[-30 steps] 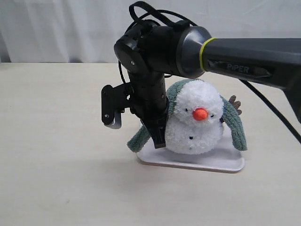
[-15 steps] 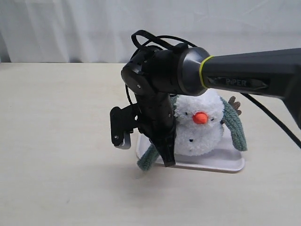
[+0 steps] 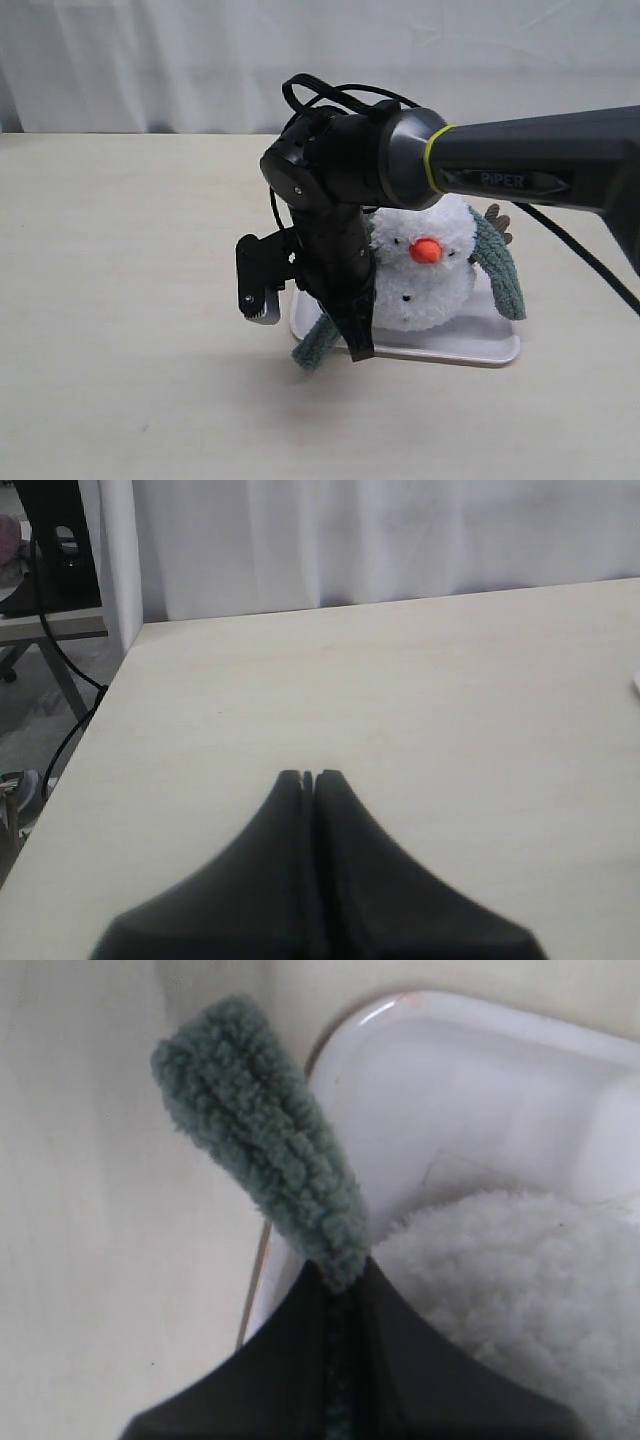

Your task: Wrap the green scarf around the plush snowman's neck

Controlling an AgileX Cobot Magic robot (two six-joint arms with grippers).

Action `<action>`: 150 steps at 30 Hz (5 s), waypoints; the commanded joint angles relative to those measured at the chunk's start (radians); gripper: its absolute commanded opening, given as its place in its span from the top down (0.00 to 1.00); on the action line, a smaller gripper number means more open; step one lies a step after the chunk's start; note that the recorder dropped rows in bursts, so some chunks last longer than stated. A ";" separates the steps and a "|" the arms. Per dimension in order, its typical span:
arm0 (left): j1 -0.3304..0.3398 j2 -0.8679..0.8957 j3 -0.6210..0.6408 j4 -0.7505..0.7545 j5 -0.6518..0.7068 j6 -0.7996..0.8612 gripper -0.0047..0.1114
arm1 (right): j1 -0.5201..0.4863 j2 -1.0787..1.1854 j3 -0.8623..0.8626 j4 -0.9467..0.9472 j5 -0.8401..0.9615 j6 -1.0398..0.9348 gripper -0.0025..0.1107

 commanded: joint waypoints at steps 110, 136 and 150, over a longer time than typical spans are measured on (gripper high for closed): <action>0.003 -0.004 0.003 -0.001 -0.013 -0.005 0.96 | -0.231 -0.228 0.037 0.189 -0.203 0.636 0.94; 0.003 -0.004 0.003 -0.001 -0.013 -0.005 0.96 | -0.286 -0.452 0.038 0.113 0.024 0.705 0.69; 0.003 -0.004 0.003 -0.001 -0.013 -0.005 0.96 | -0.538 -0.609 0.472 0.212 -0.305 0.565 0.51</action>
